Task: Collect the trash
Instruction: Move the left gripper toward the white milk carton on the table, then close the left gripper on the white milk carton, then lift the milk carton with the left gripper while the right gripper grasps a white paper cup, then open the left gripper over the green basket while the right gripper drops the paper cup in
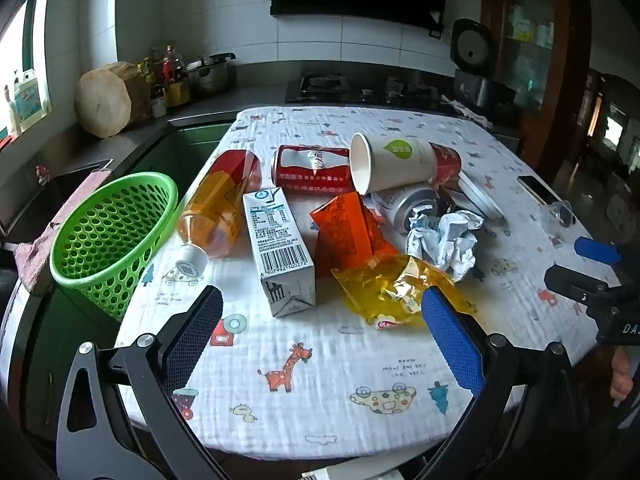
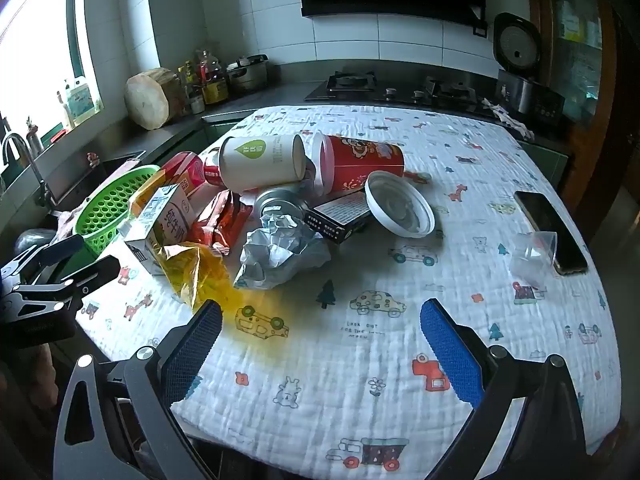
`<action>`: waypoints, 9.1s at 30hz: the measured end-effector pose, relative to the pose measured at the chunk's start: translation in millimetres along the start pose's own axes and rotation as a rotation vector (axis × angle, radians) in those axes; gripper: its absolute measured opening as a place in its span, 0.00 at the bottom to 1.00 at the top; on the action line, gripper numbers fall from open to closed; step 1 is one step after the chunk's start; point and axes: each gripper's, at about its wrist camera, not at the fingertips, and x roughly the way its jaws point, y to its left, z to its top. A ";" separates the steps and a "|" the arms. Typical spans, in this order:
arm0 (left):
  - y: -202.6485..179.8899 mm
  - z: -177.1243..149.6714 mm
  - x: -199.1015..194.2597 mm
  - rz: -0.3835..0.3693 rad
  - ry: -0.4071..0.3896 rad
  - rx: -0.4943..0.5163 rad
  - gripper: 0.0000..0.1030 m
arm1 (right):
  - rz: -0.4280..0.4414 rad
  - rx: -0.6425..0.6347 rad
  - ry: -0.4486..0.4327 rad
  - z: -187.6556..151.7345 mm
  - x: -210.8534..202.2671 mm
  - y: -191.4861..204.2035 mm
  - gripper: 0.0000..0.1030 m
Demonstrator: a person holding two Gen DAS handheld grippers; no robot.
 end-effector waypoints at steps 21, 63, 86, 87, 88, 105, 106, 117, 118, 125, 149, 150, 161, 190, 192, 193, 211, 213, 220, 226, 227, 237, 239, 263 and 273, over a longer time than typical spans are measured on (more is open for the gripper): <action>13.4 4.6 -12.8 0.019 -0.045 -0.063 0.95 | 0.020 -0.008 -0.052 3.0 -8.8 3.4 0.93; 41.3 14.1 6.9 0.047 -0.007 -0.150 0.94 | 0.037 -0.012 -0.055 17.9 2.0 -0.8 0.93; 48.6 38.2 45.2 0.013 0.068 -0.161 0.74 | 0.077 -0.044 -0.019 35.0 27.2 -3.0 0.92; 49.5 39.9 49.3 0.005 0.078 -0.167 0.70 | 0.077 -0.049 -0.016 35.6 28.5 -2.8 0.92; 50.6 41.2 53.4 0.002 0.087 -0.172 0.69 | 0.079 -0.055 -0.013 36.3 29.7 -2.6 0.91; 59.5 53.9 116.2 -0.032 0.224 -0.224 0.53 | 0.150 -0.069 0.042 38.3 53.0 -1.0 0.79; 60.7 54.3 119.5 -0.037 0.232 -0.233 0.53 | 0.154 -0.074 0.045 38.5 54.9 0.2 0.79; 63.9 56.3 132.3 -0.064 0.255 -0.238 0.44 | 0.180 -0.141 0.070 60.0 70.7 10.9 0.78; 64.2 56.2 132.5 -0.065 0.254 -0.233 0.44 | 0.180 -0.155 0.070 63.7 71.5 12.9 0.78; 59.1 55.3 133.3 -0.054 0.258 -0.195 0.44 | 0.193 -0.195 0.076 90.0 81.8 28.4 0.78; 80.7 45.7 125.0 -0.171 0.241 -0.250 0.41 | 0.146 -0.065 0.117 133.1 151.8 58.6 0.85; 81.4 45.6 123.9 -0.173 0.239 -0.251 0.41 | 0.133 -0.071 0.115 132.7 152.2 59.5 0.85; 83.9 43.4 114.3 -0.184 0.220 -0.250 0.41 | 0.072 -0.161 0.099 126.2 161.2 82.2 0.85; 149.6 71.6 54.1 -0.163 0.064 -0.312 0.41 | 0.176 -0.194 0.055 151.7 119.7 99.5 0.83; 162.1 75.1 51.4 -0.143 0.051 -0.324 0.41 | 0.193 -0.197 0.056 155.1 119.0 105.1 0.83; 169.5 77.8 50.5 -0.132 0.043 -0.330 0.41 | 0.203 -0.198 0.058 157.5 119.1 108.8 0.83; 297.9 91.5 123.3 0.116 0.116 -0.429 0.41 | 0.332 -0.277 0.096 179.7 142.1 188.7 0.84; 307.9 84.7 134.4 0.132 0.143 -0.442 0.41 | 0.349 -0.281 0.108 181.1 146.6 196.8 0.84; 329.2 69.2 155.0 0.154 0.191 -0.475 0.41 | 0.403 -0.305 0.132 186.0 160.4 225.9 0.84; 340.8 63.5 158.1 0.156 0.201 -0.493 0.47 | 0.435 -0.329 0.153 187.4 172.3 252.2 0.84; 341.5 63.3 157.2 0.155 0.199 -0.493 0.47 | 0.437 -0.334 0.157 187.4 174.3 256.3 0.84; 352.2 49.5 108.3 0.179 0.127 -0.534 0.55 | 0.473 -0.357 0.183 190.3 193.6 292.9 0.84; 353.6 43.6 93.9 0.192 0.111 -0.544 0.56 | 0.476 -0.366 0.189 190.4 198.4 302.3 0.84; 346.6 -2.2 35.7 0.236 0.059 -0.595 0.66 | 0.508 -0.359 0.273 179.8 254.7 364.1 0.86; 334.2 2.7 36.7 0.219 0.060 -0.583 0.68 | 0.493 -0.367 0.238 183.1 232.4 343.3 0.87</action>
